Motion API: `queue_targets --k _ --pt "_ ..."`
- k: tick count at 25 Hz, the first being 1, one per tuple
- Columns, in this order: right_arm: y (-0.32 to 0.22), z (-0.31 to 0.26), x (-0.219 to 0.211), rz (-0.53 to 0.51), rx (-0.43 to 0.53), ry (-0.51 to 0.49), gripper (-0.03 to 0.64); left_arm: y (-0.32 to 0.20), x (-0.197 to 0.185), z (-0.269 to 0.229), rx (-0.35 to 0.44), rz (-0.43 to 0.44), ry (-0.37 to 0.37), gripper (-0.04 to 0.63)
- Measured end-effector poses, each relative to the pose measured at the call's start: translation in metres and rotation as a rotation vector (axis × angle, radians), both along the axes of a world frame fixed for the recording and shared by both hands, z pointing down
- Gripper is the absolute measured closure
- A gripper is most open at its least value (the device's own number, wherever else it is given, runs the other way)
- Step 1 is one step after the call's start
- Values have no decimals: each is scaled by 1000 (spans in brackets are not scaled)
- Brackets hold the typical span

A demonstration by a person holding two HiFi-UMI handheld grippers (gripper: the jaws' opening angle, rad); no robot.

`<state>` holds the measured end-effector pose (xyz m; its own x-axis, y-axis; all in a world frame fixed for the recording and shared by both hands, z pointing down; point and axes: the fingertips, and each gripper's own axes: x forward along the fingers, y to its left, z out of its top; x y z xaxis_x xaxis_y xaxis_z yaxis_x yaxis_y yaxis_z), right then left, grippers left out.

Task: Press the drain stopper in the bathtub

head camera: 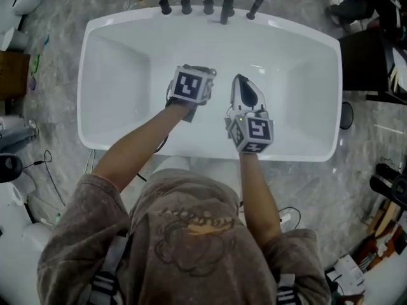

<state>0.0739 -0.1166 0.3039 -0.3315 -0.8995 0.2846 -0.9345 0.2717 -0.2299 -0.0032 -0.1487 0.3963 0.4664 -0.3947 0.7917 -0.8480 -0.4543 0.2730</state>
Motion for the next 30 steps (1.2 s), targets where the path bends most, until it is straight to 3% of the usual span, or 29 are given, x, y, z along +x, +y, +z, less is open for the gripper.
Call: queue_targets --k 9,18,25,30 --pt "39 -51 -22 -32 5 0 615 38 -17 -91 93 58 60 594" --pt "89 -117 -29 -49 67 17 615 90 -4 -190 298 223 166 594" --pt "122 -175 -42 -110 180 32 615 139 -14 -248 452 329 309 594" --pt "141 -196 -44 -115 228 47 615 158 -18 -282 562 344 473 594"
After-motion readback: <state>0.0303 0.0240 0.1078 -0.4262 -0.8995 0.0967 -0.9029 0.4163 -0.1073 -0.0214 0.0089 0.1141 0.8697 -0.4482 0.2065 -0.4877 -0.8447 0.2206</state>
